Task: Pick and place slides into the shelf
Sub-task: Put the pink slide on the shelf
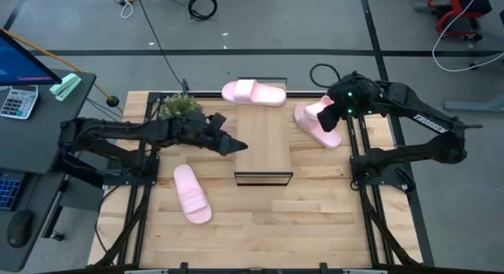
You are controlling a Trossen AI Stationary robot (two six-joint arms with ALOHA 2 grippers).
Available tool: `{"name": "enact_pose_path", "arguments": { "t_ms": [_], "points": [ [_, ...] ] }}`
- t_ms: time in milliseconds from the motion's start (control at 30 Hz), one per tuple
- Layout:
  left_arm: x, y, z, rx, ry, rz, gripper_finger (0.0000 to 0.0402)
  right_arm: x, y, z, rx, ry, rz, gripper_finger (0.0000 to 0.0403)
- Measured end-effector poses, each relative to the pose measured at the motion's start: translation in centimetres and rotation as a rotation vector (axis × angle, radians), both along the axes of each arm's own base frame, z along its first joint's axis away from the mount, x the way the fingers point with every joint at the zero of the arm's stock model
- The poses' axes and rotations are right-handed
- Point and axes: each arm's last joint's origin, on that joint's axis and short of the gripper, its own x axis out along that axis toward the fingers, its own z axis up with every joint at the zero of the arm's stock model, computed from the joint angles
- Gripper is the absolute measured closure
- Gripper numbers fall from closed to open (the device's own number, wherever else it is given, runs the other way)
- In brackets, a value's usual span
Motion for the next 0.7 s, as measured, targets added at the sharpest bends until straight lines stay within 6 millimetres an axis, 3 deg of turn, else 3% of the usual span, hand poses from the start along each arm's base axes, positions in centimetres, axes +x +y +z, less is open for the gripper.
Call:
{"name": "enact_pose_path", "arguments": {
  "t_ms": [233, 567, 700],
  "points": [
    [-1.2, -2.0, 0.0, -0.013, 0.071, 0.028, 0.023, -0.5, -0.4, -3.2, 0.047, 0.062, -0.031, 0.022],
    [-2.2, -4.9, -0.9, -0.054, 0.193, 0.072, 0.023, -1.7, 0.6, -6.3, 0.069, 0.03, 0.006, 0.022],
    [-2.4, -5.5, -1.0, -0.068, 0.194, 0.132, 0.023, -2.3, 0.8, -7.9, 0.079, 0.016, -0.057, 0.022]
  ]
}}
